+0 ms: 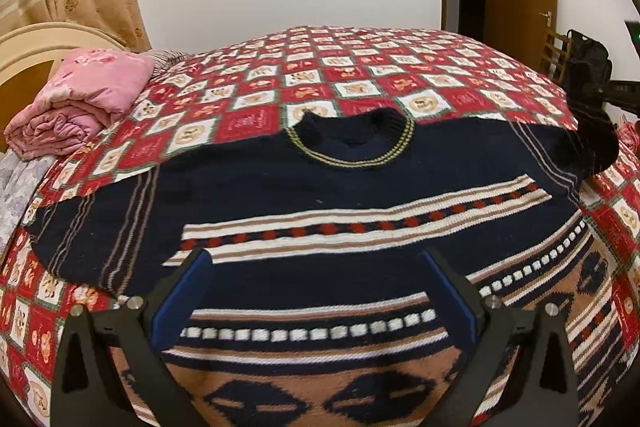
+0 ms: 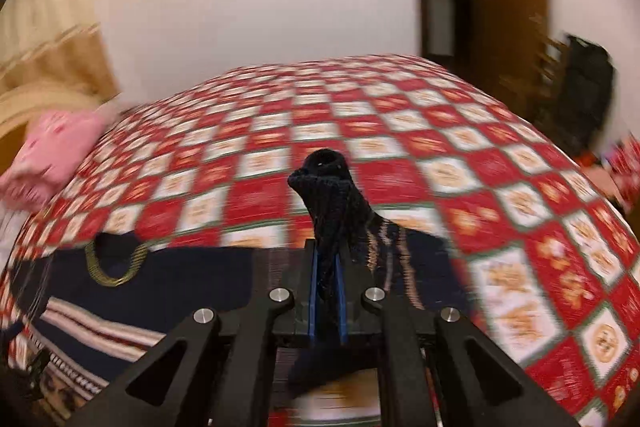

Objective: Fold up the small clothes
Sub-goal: 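Lift the sleeve with the right tool and fold it across the sweater body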

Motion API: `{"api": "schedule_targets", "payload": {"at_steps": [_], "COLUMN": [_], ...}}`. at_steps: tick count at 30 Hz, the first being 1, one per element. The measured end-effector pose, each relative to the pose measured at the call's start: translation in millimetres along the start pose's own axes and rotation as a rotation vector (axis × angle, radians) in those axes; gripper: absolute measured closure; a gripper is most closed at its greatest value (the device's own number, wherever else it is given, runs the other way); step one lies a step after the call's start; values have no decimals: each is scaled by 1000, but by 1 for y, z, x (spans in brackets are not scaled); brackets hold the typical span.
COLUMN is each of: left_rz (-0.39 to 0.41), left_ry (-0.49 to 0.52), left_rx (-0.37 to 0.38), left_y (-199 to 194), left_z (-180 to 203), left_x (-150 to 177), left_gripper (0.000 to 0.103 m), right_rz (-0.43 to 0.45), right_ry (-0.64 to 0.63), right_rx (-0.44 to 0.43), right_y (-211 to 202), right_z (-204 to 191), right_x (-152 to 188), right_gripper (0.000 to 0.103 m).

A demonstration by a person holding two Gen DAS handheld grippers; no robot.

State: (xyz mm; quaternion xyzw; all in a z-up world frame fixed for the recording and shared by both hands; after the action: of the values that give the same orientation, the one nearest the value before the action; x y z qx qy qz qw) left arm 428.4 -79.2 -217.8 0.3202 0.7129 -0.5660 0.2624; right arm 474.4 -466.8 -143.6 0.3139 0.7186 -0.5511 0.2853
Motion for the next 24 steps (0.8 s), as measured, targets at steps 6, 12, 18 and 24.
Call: {"api": "schedule_targets", "payload": {"at_steps": [6, 12, 18, 24], "left_rz": [-22, -37, -65, -124], "left_ry": [-46, -45, -31, -32], "left_rx": [-12, -11, 114, 255], "left_y": [3, 9, 17, 37], "left_z": [-26, -32, 12, 97], "left_x": [5, 5, -7, -32], "left_gripper": [0, 0, 0, 2], "right_rz": [-82, -221, -169, 40], "right_ry": [-78, -64, -60, 14], "right_rx": [-166, -381, -401, -167], "right_y": [60, 100, 54, 9], "right_z": [-112, -175, -130, -28], "right_x": [32, 88, 96, 71], "right_gripper": [95, 53, 49, 40]}}
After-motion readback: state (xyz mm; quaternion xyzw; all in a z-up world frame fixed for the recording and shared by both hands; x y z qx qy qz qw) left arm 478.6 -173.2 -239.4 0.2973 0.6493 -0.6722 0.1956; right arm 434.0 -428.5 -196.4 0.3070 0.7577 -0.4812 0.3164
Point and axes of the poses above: each gripper's, at about its wrist camera, not at the fingertips, and y roughly the way its jaws point, z to its right, x to its underside, the point moved 9 cm from there along y, roughly the way its jaws point, and after that the axes turned 12 degrees about -x, right-handed, at the moved point
